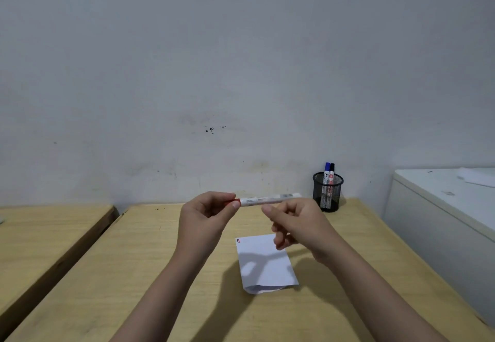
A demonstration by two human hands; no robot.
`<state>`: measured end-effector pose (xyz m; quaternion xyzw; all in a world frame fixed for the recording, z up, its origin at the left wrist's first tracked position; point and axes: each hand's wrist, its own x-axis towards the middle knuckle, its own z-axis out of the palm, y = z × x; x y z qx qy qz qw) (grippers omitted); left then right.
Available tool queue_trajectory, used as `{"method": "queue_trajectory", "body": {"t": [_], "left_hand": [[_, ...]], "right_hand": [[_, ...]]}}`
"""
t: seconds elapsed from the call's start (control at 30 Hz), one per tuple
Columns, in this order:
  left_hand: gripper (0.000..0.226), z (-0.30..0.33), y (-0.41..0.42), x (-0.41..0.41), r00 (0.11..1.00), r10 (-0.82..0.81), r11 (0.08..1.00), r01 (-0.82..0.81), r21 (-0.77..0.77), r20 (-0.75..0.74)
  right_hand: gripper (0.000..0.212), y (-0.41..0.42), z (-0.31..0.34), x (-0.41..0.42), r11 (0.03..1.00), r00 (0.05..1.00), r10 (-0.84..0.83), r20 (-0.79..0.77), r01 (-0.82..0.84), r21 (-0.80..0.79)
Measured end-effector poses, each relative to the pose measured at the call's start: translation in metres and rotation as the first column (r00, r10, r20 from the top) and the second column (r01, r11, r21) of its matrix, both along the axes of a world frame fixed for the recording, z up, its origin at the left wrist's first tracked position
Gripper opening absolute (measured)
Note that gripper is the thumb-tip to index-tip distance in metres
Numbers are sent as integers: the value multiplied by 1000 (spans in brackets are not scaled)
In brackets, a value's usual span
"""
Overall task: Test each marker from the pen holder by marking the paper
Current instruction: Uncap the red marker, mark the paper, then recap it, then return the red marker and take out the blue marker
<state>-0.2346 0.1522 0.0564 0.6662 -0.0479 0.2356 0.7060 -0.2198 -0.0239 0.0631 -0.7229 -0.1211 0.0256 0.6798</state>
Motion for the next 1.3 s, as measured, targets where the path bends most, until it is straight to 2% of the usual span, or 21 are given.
{"method": "queue_trajectory", "body": {"t": [0.1,0.17,0.23,0.33,0.43,0.5,0.57,0.7,0.8,0.93,1.03,1.17,1.3], "left_hand": [[12,-3,-7,8,1000,7,996,-7,85,-1],[15,-3,-14,14,1000,-29,994,29,110,0],[18,-2,-23,21,998,-67,991,66,119,7],[25,-1,-35,32,994,-104,988,101,117,18],[34,-4,-48,49,993,-120,983,118,138,5],[32,-8,-60,64,995,-103,977,103,189,-11],[28,-15,-74,84,995,-95,967,101,233,-37],[28,-30,-111,135,992,-103,937,121,328,-70],[32,-38,-137,173,994,-86,908,107,405,-70],[40,-50,-162,220,996,-81,838,92,538,-43],[45,-57,-175,248,996,-79,786,86,612,-39],[43,-62,-188,273,995,-91,780,100,618,-46],[38,-69,-197,284,993,-93,777,116,619,-70]], "right_hand": [[19,-7,-1,8,978,926,-156,345,193,-76],[20,-11,-3,15,929,843,-100,529,269,-253],[24,-16,-7,21,894,793,-13,610,282,-348],[32,-25,-14,30,914,755,-10,656,273,-300],[49,-41,-16,43,927,749,-166,641,340,-157],[55,-58,-14,57,913,746,-291,599,403,-59],[51,-77,-9,75,876,702,-379,602,482,-11],[40,-114,6,121,745,543,-552,632,663,81],[40,-137,13,164,689,475,-599,645,715,113],[40,-155,4,219,656,490,-558,670,755,-6],[41,-159,-13,247,639,575,-508,641,751,-168],[41,-168,-38,270,598,697,-460,550,701,-389],[41,-177,-54,283,566,744,-472,473,667,-485]]}}
